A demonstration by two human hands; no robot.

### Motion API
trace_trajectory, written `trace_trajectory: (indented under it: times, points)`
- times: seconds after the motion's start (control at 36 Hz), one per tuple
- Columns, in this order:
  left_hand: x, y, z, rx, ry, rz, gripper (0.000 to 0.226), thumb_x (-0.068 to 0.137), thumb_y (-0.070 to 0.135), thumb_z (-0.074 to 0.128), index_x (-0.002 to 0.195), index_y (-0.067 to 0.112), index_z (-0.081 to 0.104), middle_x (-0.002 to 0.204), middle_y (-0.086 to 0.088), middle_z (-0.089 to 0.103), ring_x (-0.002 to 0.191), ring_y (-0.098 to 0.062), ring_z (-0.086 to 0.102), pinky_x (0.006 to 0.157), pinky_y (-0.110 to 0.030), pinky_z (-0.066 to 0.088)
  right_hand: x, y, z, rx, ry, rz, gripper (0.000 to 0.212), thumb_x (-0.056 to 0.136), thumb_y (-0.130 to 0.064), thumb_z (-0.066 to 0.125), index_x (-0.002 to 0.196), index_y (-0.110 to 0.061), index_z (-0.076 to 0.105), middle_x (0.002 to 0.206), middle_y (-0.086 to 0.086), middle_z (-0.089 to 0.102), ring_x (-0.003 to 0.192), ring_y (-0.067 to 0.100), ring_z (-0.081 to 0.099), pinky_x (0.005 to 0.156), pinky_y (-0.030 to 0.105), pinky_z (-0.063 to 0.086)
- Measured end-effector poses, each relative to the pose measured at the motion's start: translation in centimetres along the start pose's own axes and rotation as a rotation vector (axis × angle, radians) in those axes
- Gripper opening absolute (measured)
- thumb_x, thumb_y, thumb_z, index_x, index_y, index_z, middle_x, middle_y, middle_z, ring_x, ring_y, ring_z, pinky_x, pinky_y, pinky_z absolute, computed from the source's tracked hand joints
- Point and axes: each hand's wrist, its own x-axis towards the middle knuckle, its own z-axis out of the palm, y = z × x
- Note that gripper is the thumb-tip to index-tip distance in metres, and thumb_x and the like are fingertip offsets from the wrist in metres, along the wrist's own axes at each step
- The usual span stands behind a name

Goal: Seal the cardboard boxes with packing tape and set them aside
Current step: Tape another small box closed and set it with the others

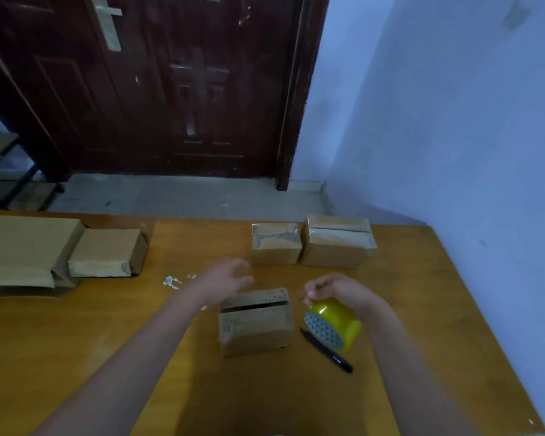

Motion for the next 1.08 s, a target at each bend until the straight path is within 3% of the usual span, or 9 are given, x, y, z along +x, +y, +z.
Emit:
trace_trajectory:
  times: [0.08, 0.17, 0.33, 0.44, 0.64, 0.72, 0.83, 0.94, 1.08]
  points:
    - [-1.4, 3.6, -0.2, -0.101, -0.001, 0.174, 0.042, 0.090, 0.050, 0.054, 0.122, 0.023, 0.057, 0.120, 0.008, 0.058, 0.110, -0.011, 0.055, 0.094, -0.032, 0.049, -0.2, -2.3, 0.2, -0.125, -0.013, -0.055, 0.012, 0.087, -0.008, 0.058, 0.084, -0.007, 0.069, 0.101, 0.001, 0.072, 0.094, 0.009, 0.064, 0.089, 0.030, 0.042]
    - [-2.3, 6.3, 0.0, -0.165, -0.020, 0.252, 0.039, 0.084, 0.054, 0.060, 0.108, 0.023, 0.064, 0.106, 0.007, 0.065, 0.098, -0.008, 0.059, 0.085, -0.029, 0.051, -0.4, -4.9, 0.8, -0.234, -0.011, -0.080, 0.010, 0.084, -0.014, 0.061, 0.082, -0.013, 0.071, 0.086, -0.004, 0.070, 0.085, 0.011, 0.061, 0.080, 0.027, 0.041]
    - [-3.1, 8.2, -0.7, -0.147, 0.163, 0.358, 0.028, 0.093, 0.025, 0.059, 0.067, 0.020, 0.051, 0.067, 0.005, 0.052, 0.062, -0.009, 0.043, 0.055, -0.020, 0.032, 0.0, -8.6, 1.0, -0.438, 0.021, -0.093, 0.006, 0.075, -0.023, 0.069, 0.070, -0.026, 0.072, 0.072, -0.011, 0.065, 0.079, 0.011, 0.057, 0.077, 0.029, 0.041]
    - [-3.5, 8.6, -2.0, -0.128, 0.250, 0.396, 0.036, 0.094, 0.016, 0.056, 0.060, 0.023, 0.045, 0.065, 0.002, 0.057, 0.063, -0.014, 0.049, 0.060, -0.028, 0.040, 0.0, -10.1, 0.6, -0.422, -0.047, -0.129, 0.014, 0.081, -0.012, 0.068, 0.072, -0.021, 0.072, 0.074, -0.008, 0.069, 0.077, 0.009, 0.060, 0.084, 0.028, 0.045]
    - [-3.6, 9.9, -3.0, -0.155, 0.363, 0.329, 0.035, 0.098, 0.018, 0.049, 0.065, 0.022, 0.041, 0.069, -0.002, 0.057, 0.065, -0.020, 0.061, 0.061, -0.033, 0.055, -0.5, -12.3, -0.5, -0.659, -0.070, -0.260, 0.014, 0.092, -0.025, 0.060, 0.079, -0.026, 0.065, 0.076, -0.008, 0.061, 0.072, 0.005, 0.054, 0.071, 0.019, 0.041]
    - [-3.7, 10.8, -3.2, -0.229, 0.345, 0.291, 0.032, 0.098, 0.016, 0.050, 0.067, 0.017, 0.044, 0.073, -0.005, 0.055, 0.067, -0.024, 0.065, 0.061, -0.037, 0.059, -0.6, -12.2, -1.1, -0.714, -0.103, -0.264, 0.017, 0.095, -0.028, 0.055, 0.106, -0.019, 0.064, 0.099, -0.001, 0.065, 0.089, 0.011, 0.058, 0.081, 0.024, 0.043]
    - [-3.7, 11.2, -2.9, -0.386, 0.326, 0.233, 0.028, 0.098, 0.014, 0.050, 0.071, 0.012, 0.045, 0.069, -0.008, 0.054, 0.058, -0.029, 0.064, 0.055, -0.042, 0.059, -0.4, -10.7, -2.5, -0.555, -0.009, -0.267, 0.049, 0.091, -0.038, 0.058, 0.134, -0.017, 0.047, 0.129, 0.001, 0.055, 0.117, 0.017, 0.053, 0.100, 0.030, 0.041]
    - [-3.6, 11.0, -3.0, -0.715, 0.301, 0.128, 0.024, 0.100, 0.015, 0.047, 0.076, 0.011, 0.045, 0.075, -0.013, 0.053, 0.048, -0.026, 0.062, 0.049, -0.035, 0.057, -1.0, -8.0, -4.4, -0.190, -0.022, -0.305, 0.064, 0.074, -0.064, 0.063, 0.115, -0.014, 0.062, 0.109, 0.003, 0.067, 0.097, 0.015, 0.065, 0.091, 0.032, 0.052]
    - [-3.8, 10.1, -2.3, -0.976, 0.262, 0.042, 0.013, 0.098, 0.018, 0.051, 0.089, 0.008, 0.053, 0.084, -0.013, 0.061, 0.052, -0.030, 0.066, 0.048, -0.034, 0.057, -1.1, -4.9, -6.3, 0.144, -0.181, -0.438, 0.084, 0.065, -0.056, 0.077, 0.118, 0.005, 0.056, 0.099, 0.007, 0.067, 0.095, 0.019, 0.064, 0.080, 0.027, 0.050]
